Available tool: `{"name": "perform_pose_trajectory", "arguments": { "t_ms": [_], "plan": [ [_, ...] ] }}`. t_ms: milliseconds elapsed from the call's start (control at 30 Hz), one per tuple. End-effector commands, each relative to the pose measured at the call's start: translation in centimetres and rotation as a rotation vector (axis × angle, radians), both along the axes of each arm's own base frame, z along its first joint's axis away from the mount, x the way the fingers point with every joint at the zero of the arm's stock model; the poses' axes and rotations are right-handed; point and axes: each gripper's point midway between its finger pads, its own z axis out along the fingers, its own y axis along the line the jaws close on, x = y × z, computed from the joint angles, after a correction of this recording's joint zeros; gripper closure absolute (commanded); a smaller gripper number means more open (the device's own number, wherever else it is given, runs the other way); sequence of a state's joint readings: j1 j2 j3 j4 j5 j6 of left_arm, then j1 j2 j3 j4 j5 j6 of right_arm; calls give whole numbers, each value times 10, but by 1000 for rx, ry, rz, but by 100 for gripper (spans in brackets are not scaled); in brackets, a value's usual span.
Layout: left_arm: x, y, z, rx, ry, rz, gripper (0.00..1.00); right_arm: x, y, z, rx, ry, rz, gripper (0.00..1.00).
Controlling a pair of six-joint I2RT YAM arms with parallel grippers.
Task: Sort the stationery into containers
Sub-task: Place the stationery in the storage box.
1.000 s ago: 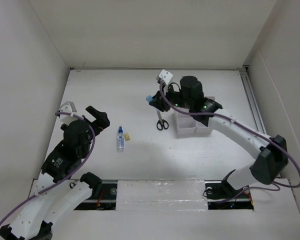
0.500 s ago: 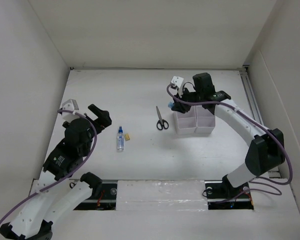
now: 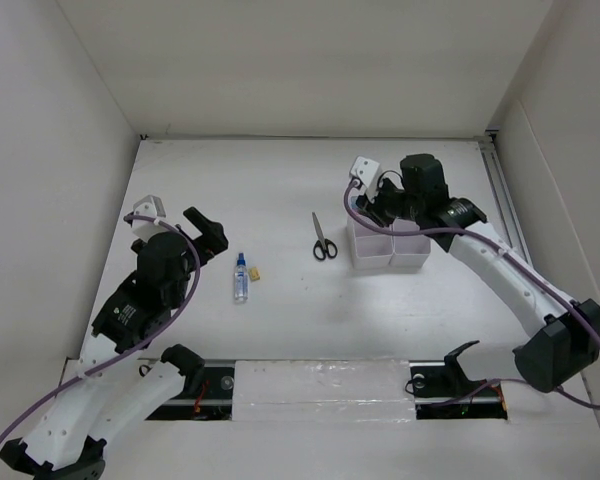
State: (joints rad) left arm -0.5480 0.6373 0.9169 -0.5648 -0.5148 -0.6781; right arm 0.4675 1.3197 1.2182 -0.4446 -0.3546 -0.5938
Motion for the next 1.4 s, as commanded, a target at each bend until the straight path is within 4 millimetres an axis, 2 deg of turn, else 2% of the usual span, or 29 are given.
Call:
{"name": "perform_pose_trajectory", "arguments": {
  "t_ms": [0,67,100,133,167,233,267,467,733,933,1000,1233,1367],
  "plan": [
    [3,-2,5,-6,-26,-9,0,12,-20,1,-85,-66,-102,100],
    [3,-2,5,-6,-26,-9,0,15,-28,3,-108,-74,-142,100],
    [3,-2,5,-6,-26,-9,0,18,-33,-6,-129,-53,-159,100],
    [3,-2,5,-6,-26,-9,0,20,-34,-5,-136,-51,-167,100],
    [3,-2,5,-6,-26,-9,0,20,-33,-15,-153,-22,-165,100],
    [3,-2,5,-6,-26,-9,0,23,-34,-17,-170,-6,-172,100],
    [3,-2,5,-6,-26,-9,0,25,-34,-25,-207,-3,-190,100],
    [1,-2,7,-11,-34,-9,0,23,-34,-39,-251,2,-198,100],
    [1,-2,7,-11,-34,-9,0,19,-25,-56,-288,1,-104,100],
    [0,1,9,-13,-44,0,0,20,-33,-67,-319,13,-71,100],
    [0,1,9,-13,-44,0,0,26,-33,-62,-305,-11,-70,100],
    [0,1,9,-13,-44,0,0,33,-31,-89,-342,39,-18,100],
    [-1,2,11,-18,-51,0,0,33,-26,-88,-326,30,8,100]
  ]
}}
